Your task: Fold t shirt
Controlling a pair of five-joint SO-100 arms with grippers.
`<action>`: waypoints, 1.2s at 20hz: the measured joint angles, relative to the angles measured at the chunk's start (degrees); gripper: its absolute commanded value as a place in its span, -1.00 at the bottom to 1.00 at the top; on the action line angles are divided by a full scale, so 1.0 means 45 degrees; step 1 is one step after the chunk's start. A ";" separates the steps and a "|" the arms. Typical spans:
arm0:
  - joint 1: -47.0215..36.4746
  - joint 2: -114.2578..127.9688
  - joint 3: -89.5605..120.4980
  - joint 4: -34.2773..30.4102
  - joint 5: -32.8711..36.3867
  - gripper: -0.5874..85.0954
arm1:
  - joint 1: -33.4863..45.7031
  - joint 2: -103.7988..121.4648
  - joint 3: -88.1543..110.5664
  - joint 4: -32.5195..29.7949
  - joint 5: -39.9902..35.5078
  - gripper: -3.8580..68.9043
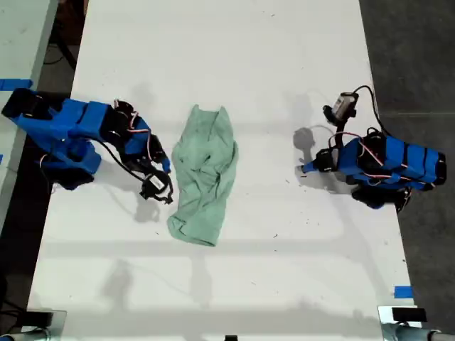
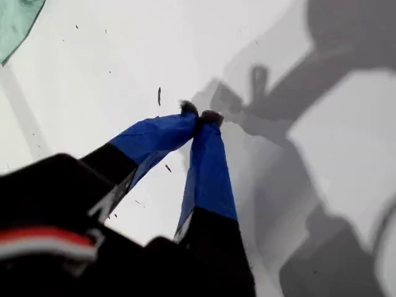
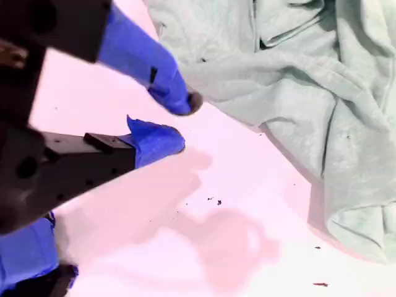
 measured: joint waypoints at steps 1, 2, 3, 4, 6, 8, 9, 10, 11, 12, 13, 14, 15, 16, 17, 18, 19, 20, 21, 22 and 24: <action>0.0059 0.1895 0.2090 -0.1094 -0.0215 -0.99 | 0.0000 0.0000 0.0000 0.0000 0.0000 -0.84; 0.0293 0.3438 0.4043 -0.2324 -0.0371 -0.99 | 0.0000 0.0000 0.0000 0.0000 0.0000 -0.84; 0.0625 0.4316 0.5781 -0.3672 -0.0352 -0.99 | 0.0000 0.0000 0.0000 0.0000 0.0000 -0.84; 0.0781 0.4551 0.7129 -0.4922 -0.0078 -0.99 | 0.0000 0.0000 0.0000 0.0000 0.0000 -0.84; 0.0391 0.3906 0.8418 -0.6465 0.1367 -0.99 | 0.0000 0.0000 0.0000 0.0000 0.0000 -0.84; -0.0684 0.2910 0.9043 -0.7207 0.2871 -0.99 | 0.0000 0.0000 0.0000 0.0000 0.0000 -0.84; -0.1211 0.2500 0.9277 -0.7500 0.3477 -0.99 | 0.0000 0.0000 0.0000 0.0000 0.0000 -0.84; -0.1777 0.2031 0.9570 -0.7812 0.4043 -0.99 | 0.0000 0.0000 0.0000 0.0000 0.0000 -0.84; -0.2227 0.1641 0.9805 -0.8223 0.4316 -0.99 | 0.0000 0.0000 0.0000 0.0000 0.0000 -0.84; -0.2500 0.1406 0.9941 -0.8496 0.4551 -0.99 | 0.0000 0.0000 0.0000 0.0000 0.0000 -0.84; -0.2617 0.1211 1.0000 -0.8613 0.4707 -0.99 | 0.0000 0.0000 0.0000 0.0000 0.0000 -0.84; -0.2637 0.1406 1.0176 -0.8711 0.4805 -0.99 | 0.0000 0.0000 0.0000 0.0000 0.0000 -0.84; -0.2637 0.1895 1.0566 -0.8887 0.4863 -0.99 | -0.0020 0.0000 0.0000 0.0000 0.0000 -0.84; -0.2734 0.2949 1.1230 -0.8867 0.4883 -0.99 | -0.0020 0.0000 0.0000 0.0000 0.0000 -0.84; -0.2910 0.4512 1.2246 -0.8750 0.4883 -0.99 | -0.0020 0.0000 0.0000 0.0000 0.0000 -0.84; -0.3184 0.6973 1.3535 -0.8066 0.4961 -0.99 | -0.0020 0.0000 0.0000 0.0000 0.0000 -0.84; -0.3613 0.9609 1.4961 -0.6914 0.5352 -0.99 | -0.0020 0.0000 0.0000 0.0000 0.0000 -0.84; -0.3926 1.2227 1.5762 -0.5879 0.5742 -0.99 | -0.0039 0.0000 0.0000 0.0000 0.0000 -0.84; -0.4277 1.4746 1.6211 -0.5508 0.5742 -0.99 | -0.0039 0.0020 0.0000 0.0000 0.0000 -0.84; -0.4609 1.6445 1.6348 -0.5312 0.5781 -0.99 | -0.0039 0.0020 0.0000 0.0000 0.0000 -0.84; -0.4688 1.7402 1.6387 -0.5195 0.5859 -0.99 | -0.0059 0.0020 0.0000 0.0000 0.0000 -0.84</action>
